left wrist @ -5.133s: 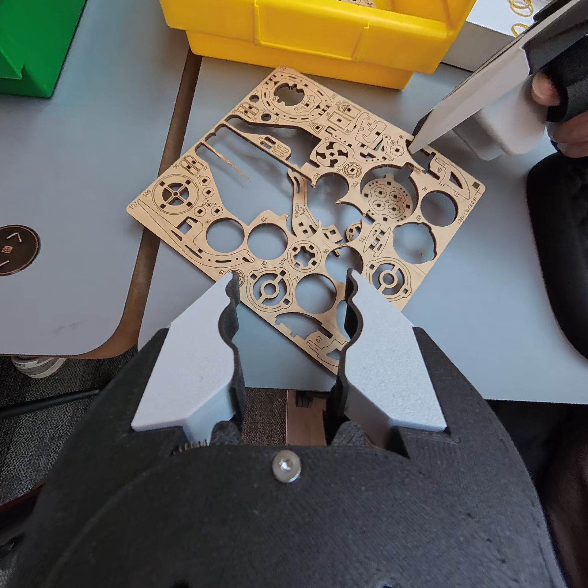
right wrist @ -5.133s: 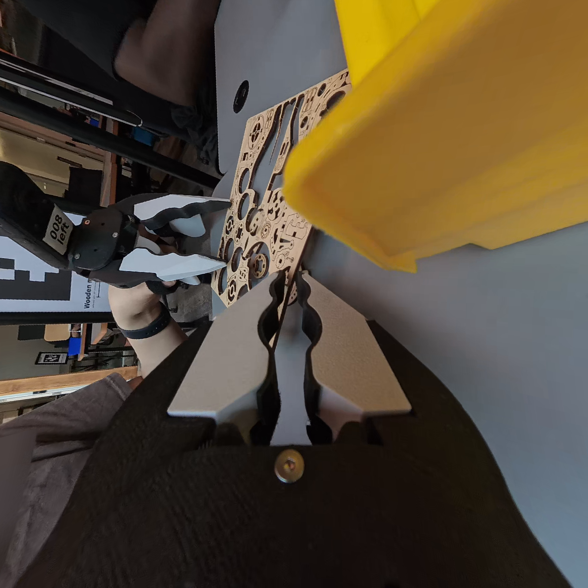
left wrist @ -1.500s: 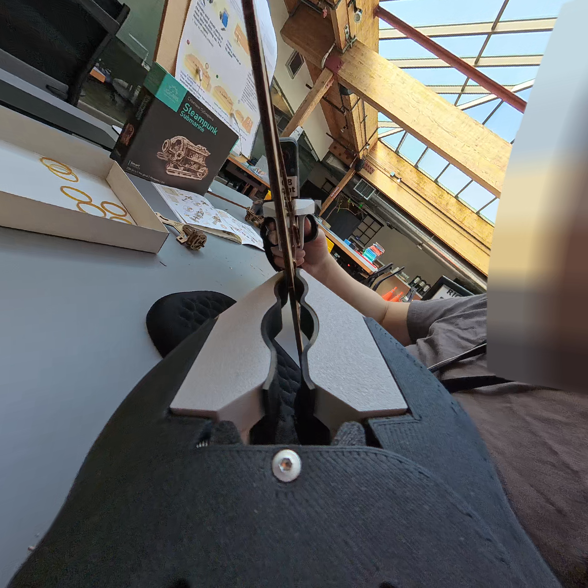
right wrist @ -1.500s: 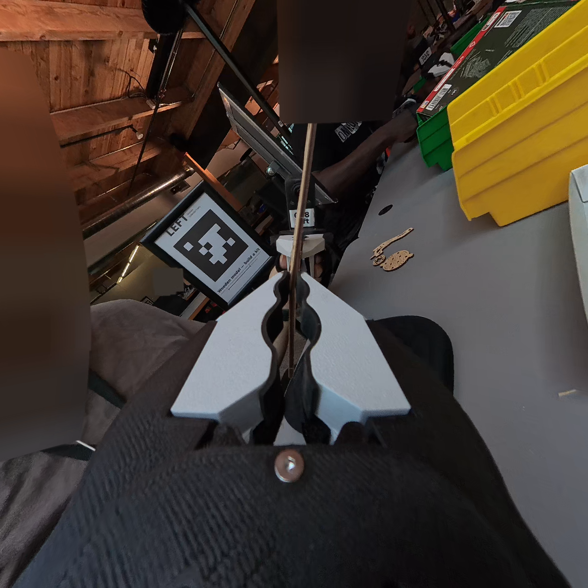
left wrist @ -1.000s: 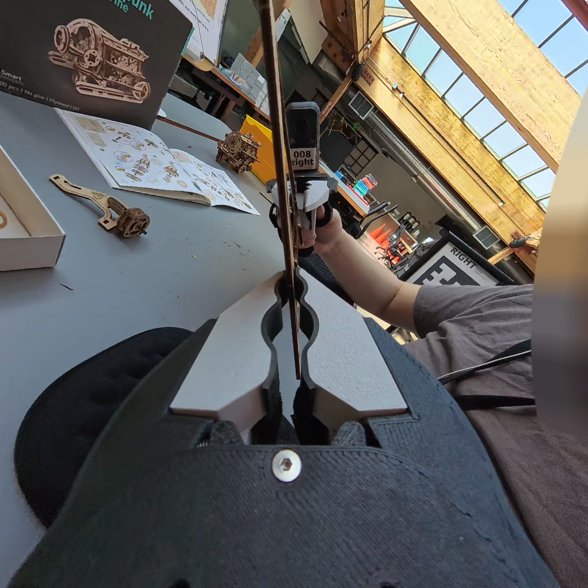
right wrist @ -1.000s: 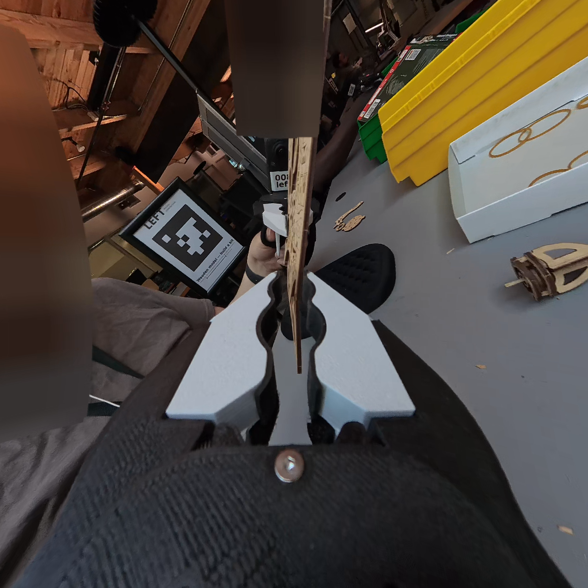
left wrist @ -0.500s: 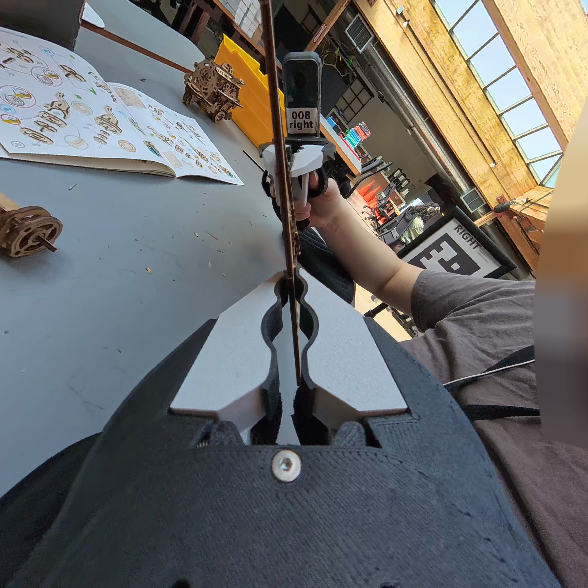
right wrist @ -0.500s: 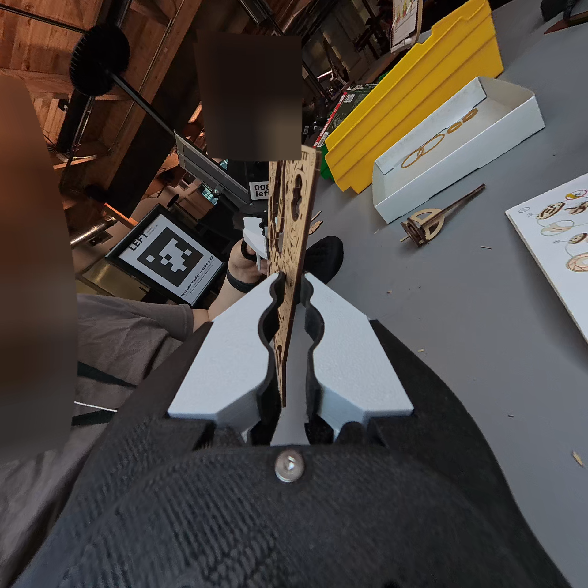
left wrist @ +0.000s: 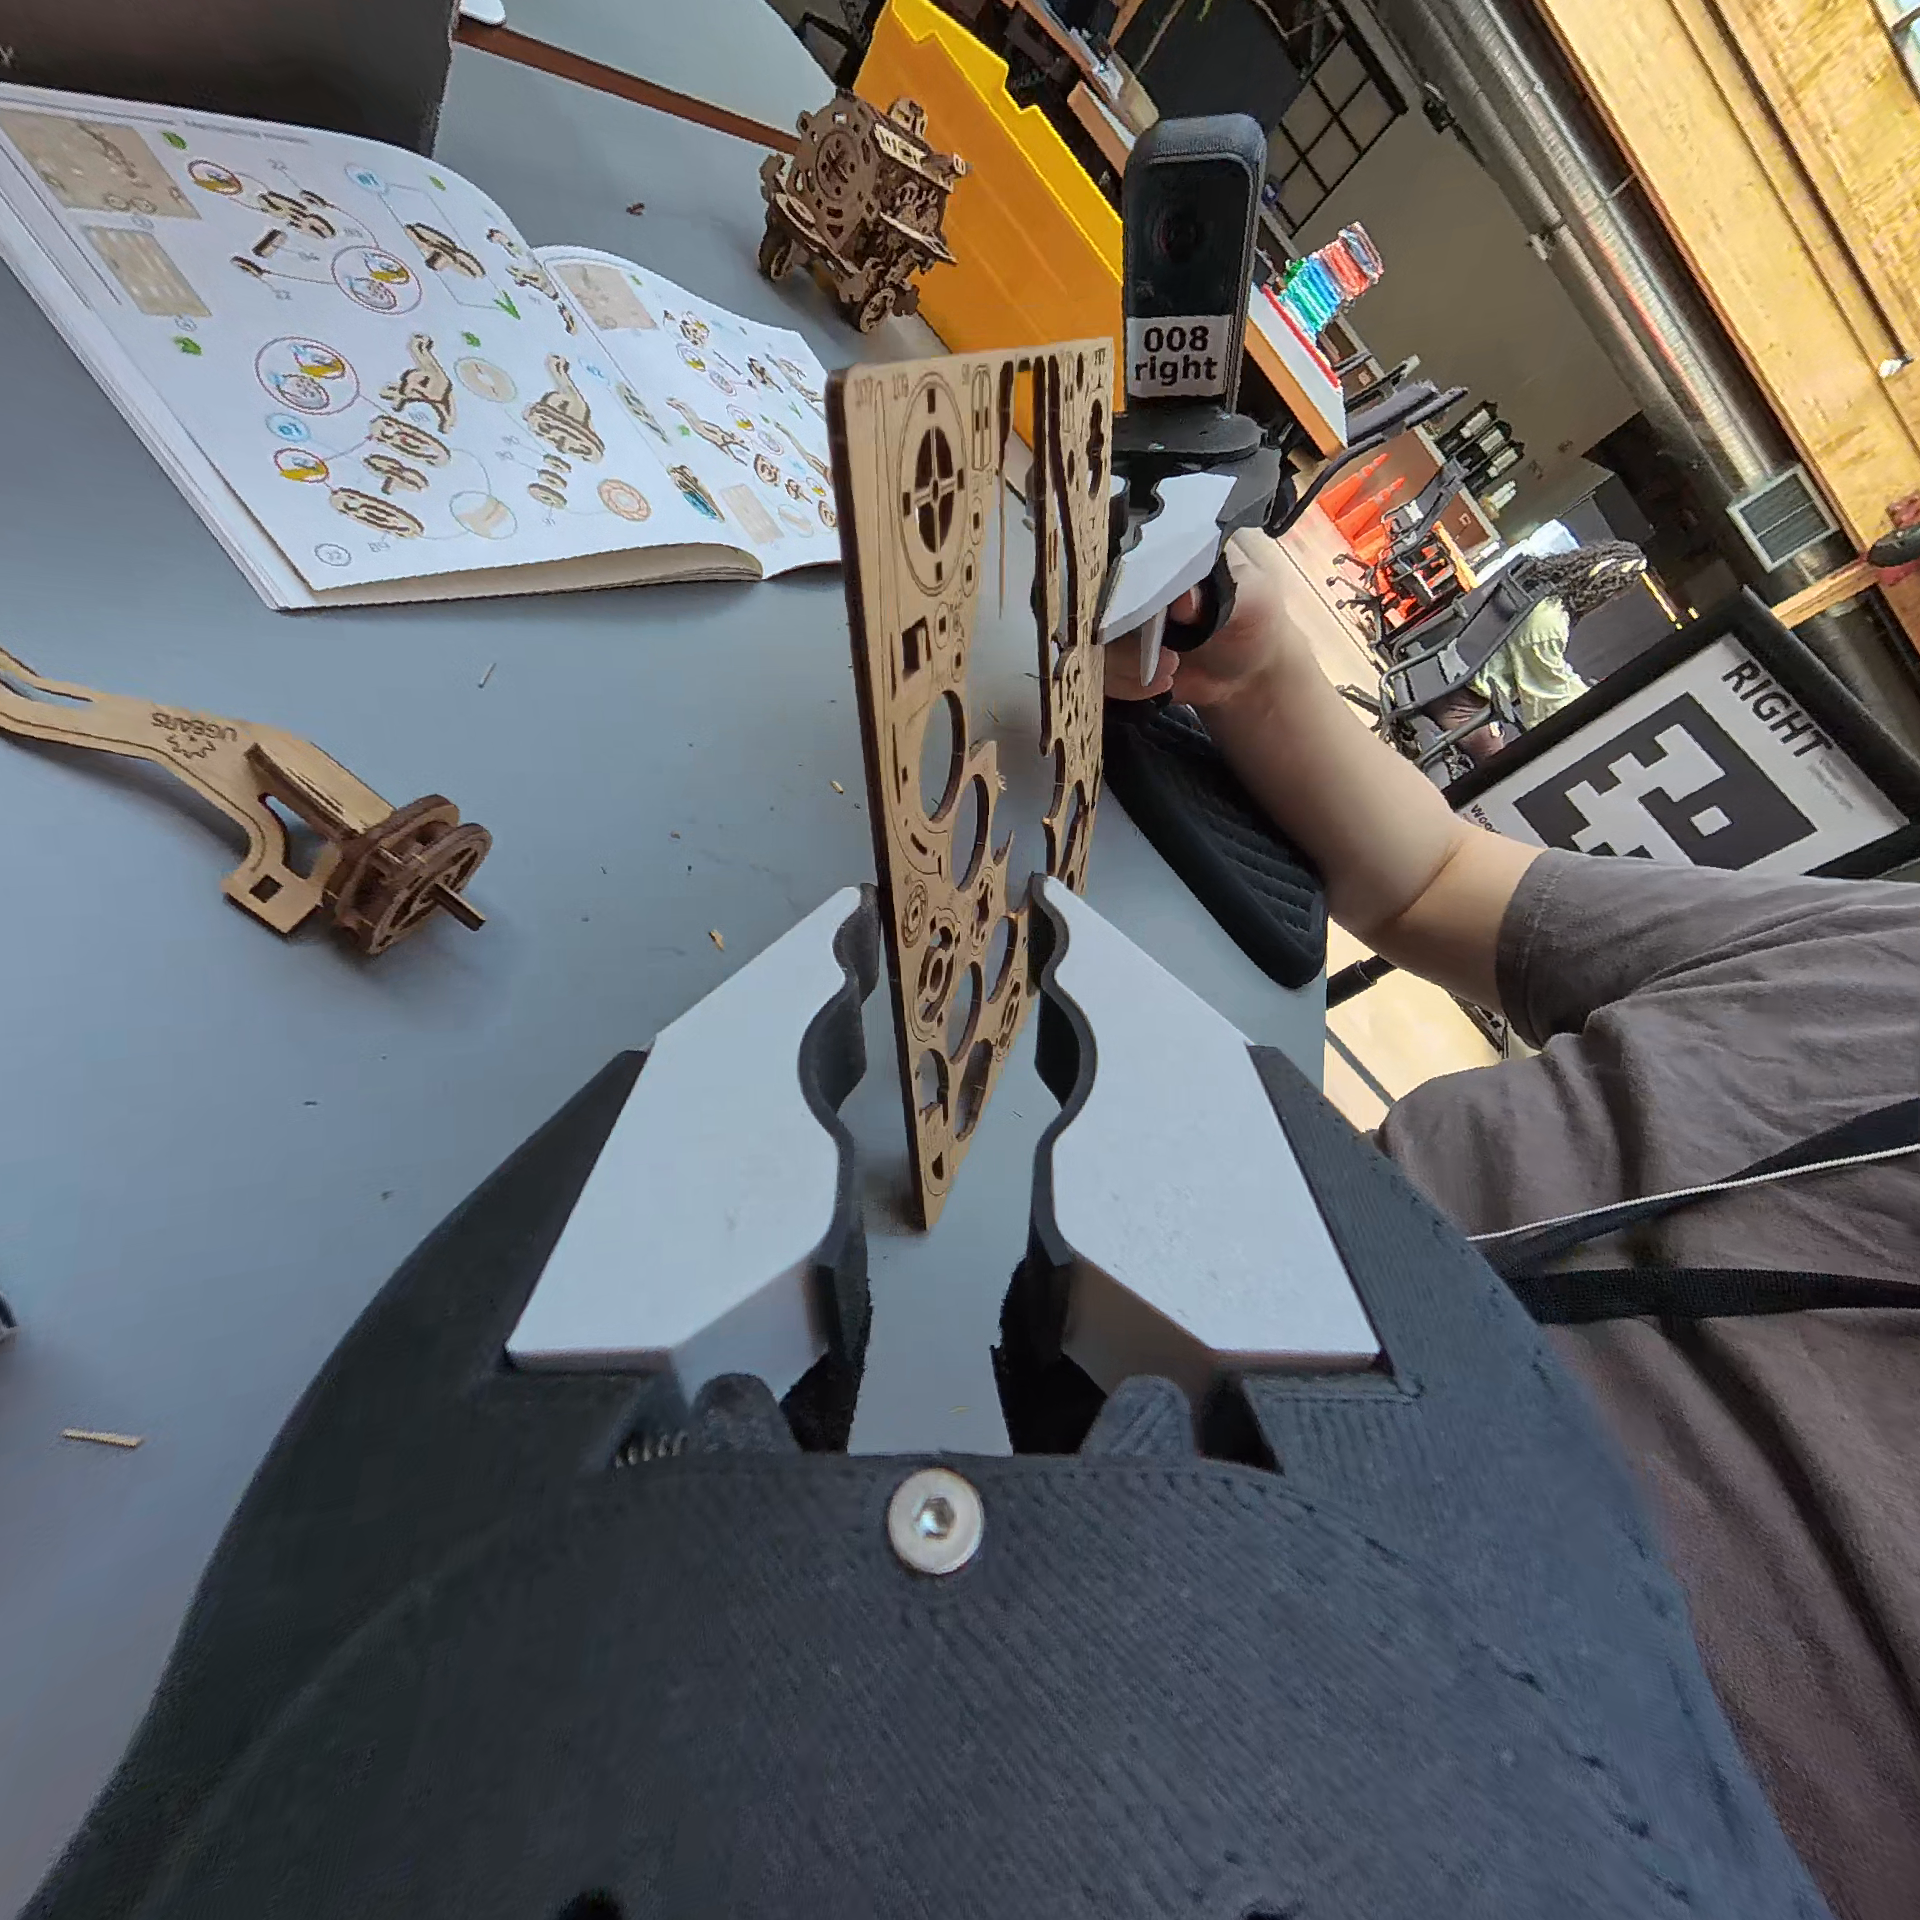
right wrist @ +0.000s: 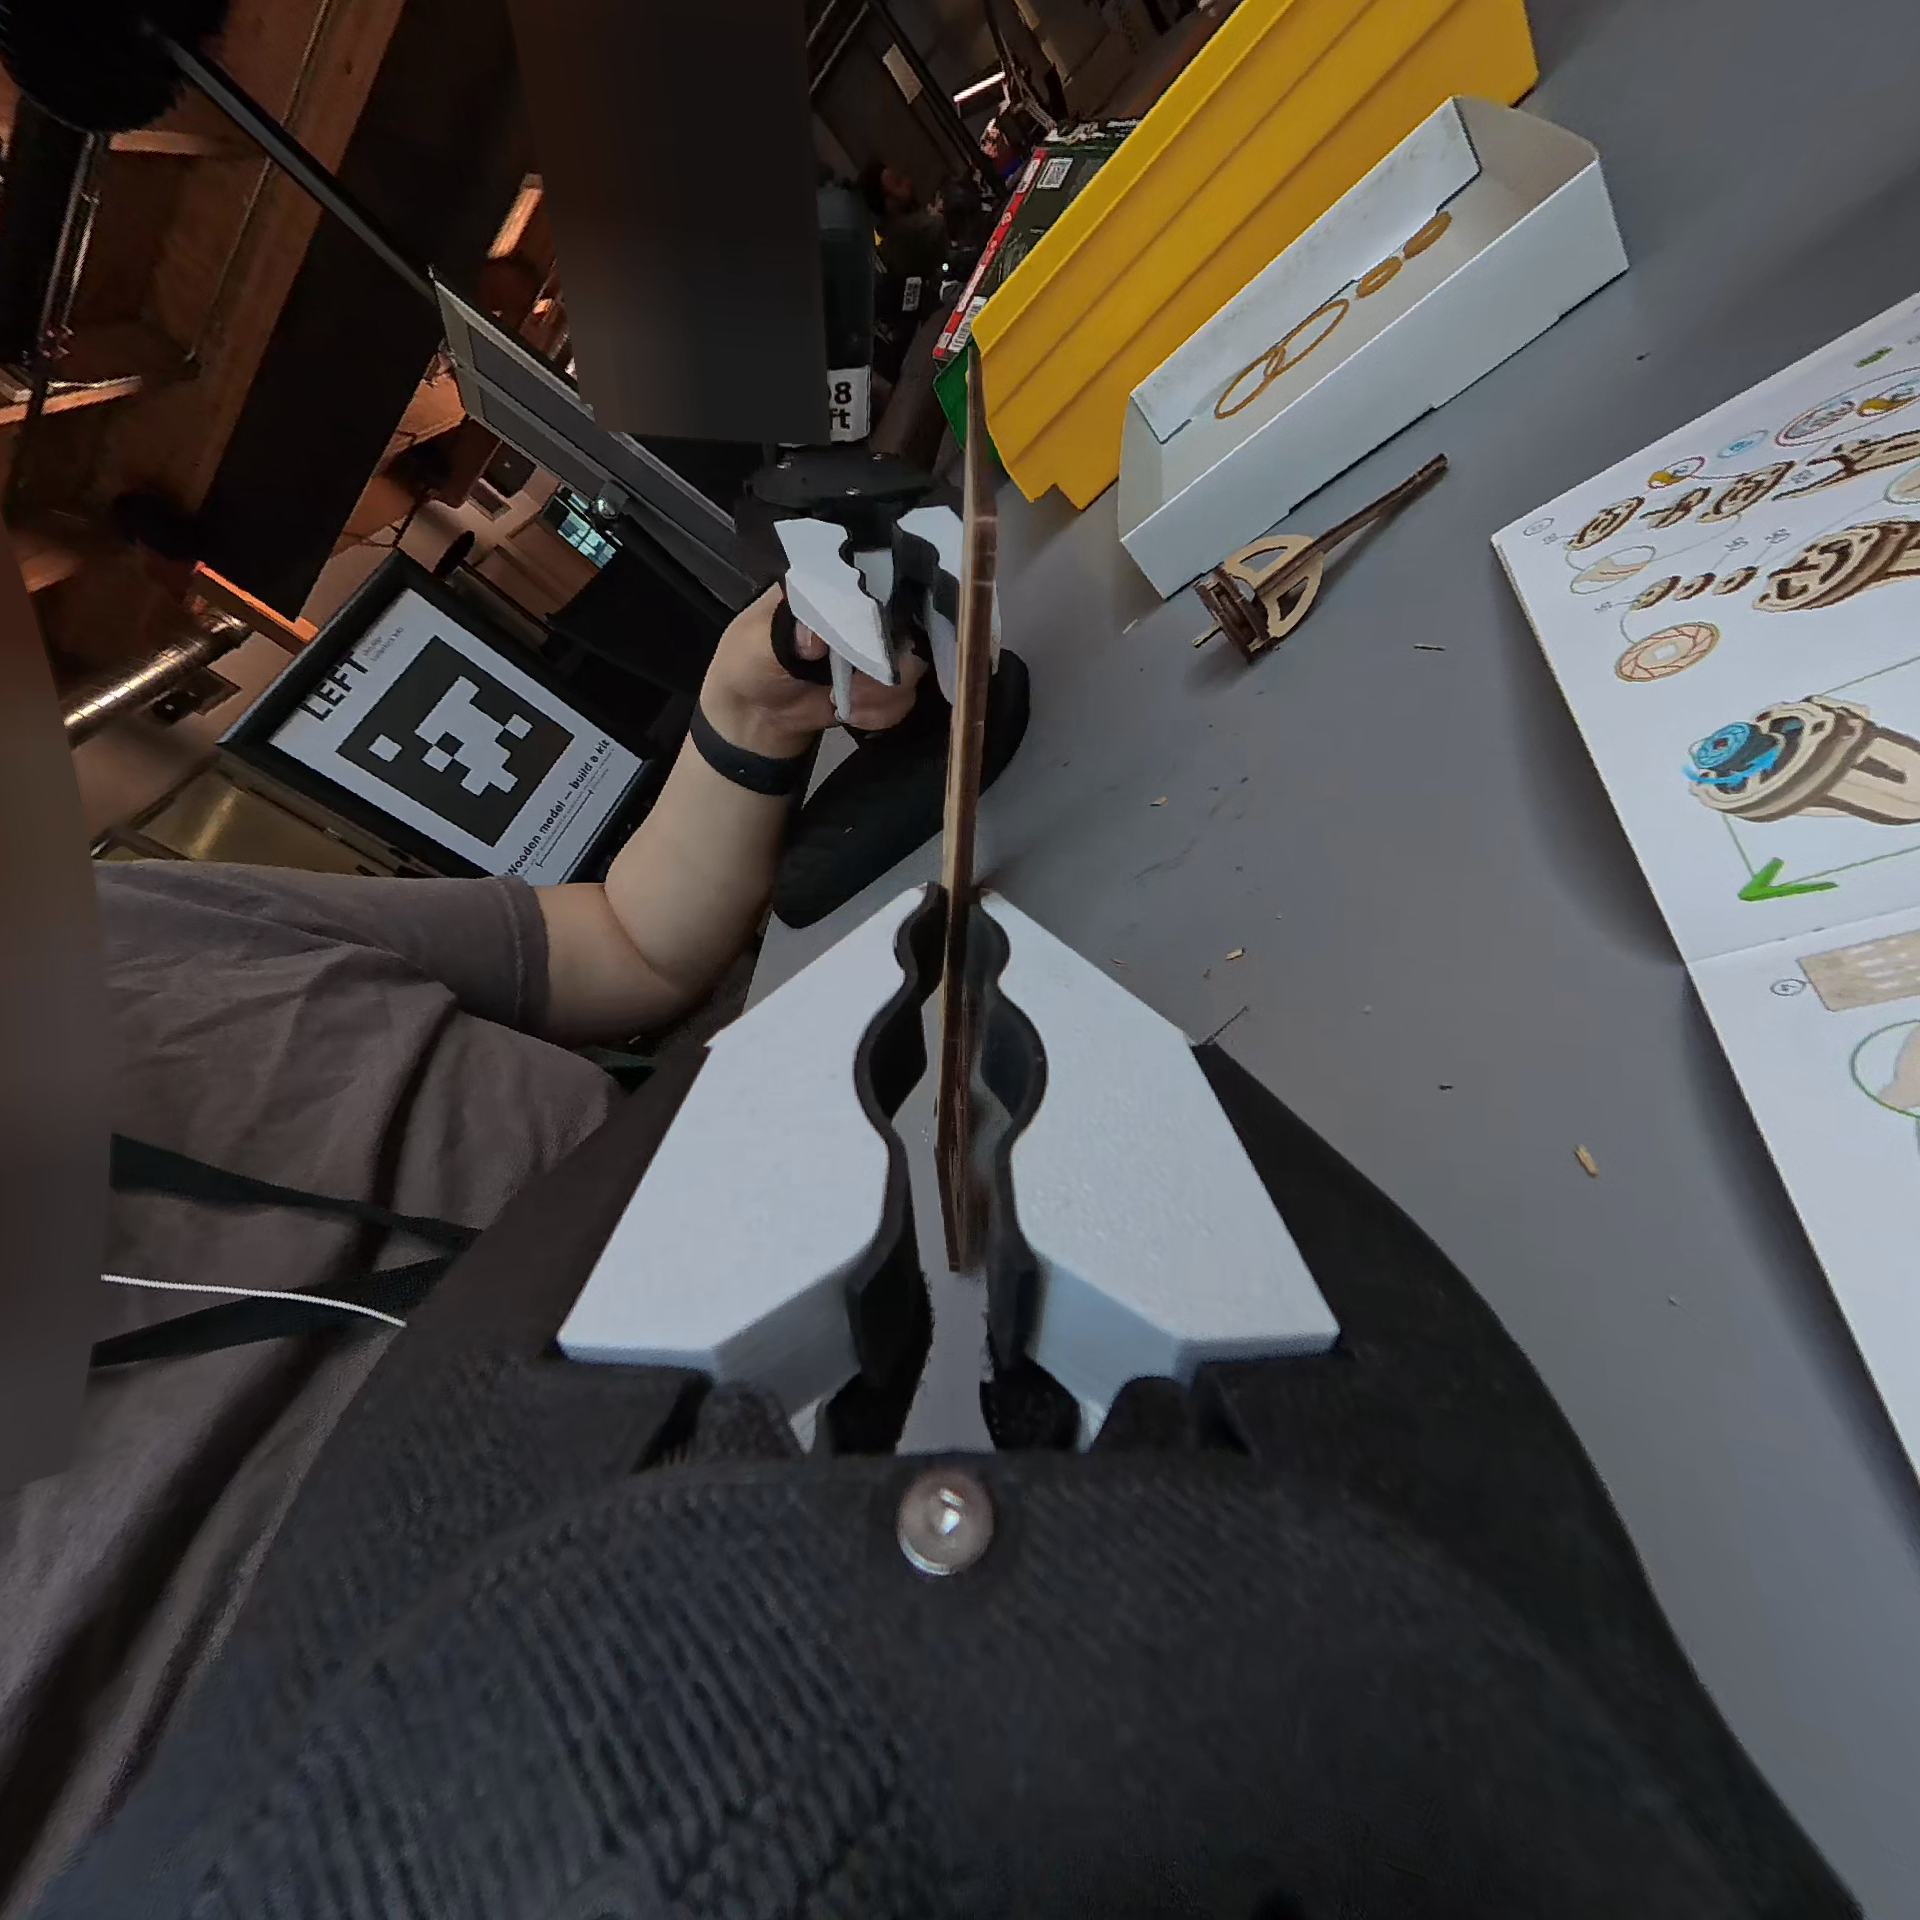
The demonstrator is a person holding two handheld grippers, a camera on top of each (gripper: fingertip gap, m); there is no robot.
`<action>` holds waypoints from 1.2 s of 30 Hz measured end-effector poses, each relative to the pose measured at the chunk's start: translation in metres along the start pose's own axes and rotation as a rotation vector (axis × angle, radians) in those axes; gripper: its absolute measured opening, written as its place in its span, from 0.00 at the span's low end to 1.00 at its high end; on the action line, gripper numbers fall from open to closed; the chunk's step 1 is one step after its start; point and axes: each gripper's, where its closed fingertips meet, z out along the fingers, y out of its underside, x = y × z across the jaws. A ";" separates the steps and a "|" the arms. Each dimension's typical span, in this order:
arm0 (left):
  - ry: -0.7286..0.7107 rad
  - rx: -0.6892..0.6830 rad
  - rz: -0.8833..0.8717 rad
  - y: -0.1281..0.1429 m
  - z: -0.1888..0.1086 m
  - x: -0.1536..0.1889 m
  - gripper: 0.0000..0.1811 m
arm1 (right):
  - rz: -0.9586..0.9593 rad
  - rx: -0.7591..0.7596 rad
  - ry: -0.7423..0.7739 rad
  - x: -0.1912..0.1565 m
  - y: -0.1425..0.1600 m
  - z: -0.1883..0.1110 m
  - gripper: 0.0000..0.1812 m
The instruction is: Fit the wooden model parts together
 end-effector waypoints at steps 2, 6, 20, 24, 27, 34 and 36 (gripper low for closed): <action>-0.016 0.013 0.012 -0.006 -0.003 -0.005 0.15 | -0.003 -0.006 0.000 -0.001 0.001 -0.001 0.01; -0.009 0.036 0.035 -0.026 -0.009 -0.008 0.17 | 0.005 -0.007 0.023 -0.001 0.005 -0.007 0.01; 0.233 -0.037 0.078 -0.013 -0.023 0.001 0.21 | -0.097 -0.054 0.005 -0.024 0.028 0.006 0.01; 0.250 -0.125 0.091 0.006 -0.019 0.004 0.20 | -0.070 -0.042 -0.016 -0.022 0.028 0.005 0.01; 0.264 -0.196 0.114 0.020 -0.013 0.007 0.17 | -0.063 -0.039 -0.034 -0.022 0.028 0.005 0.01; 0.330 -0.256 0.131 0.033 -0.001 0.021 0.11 | -0.067 -0.042 -0.044 -0.024 0.029 0.006 0.01; 0.333 -0.289 0.154 0.039 0.001 0.023 0.10 | -0.069 -0.044 -0.050 -0.025 0.030 0.006 0.01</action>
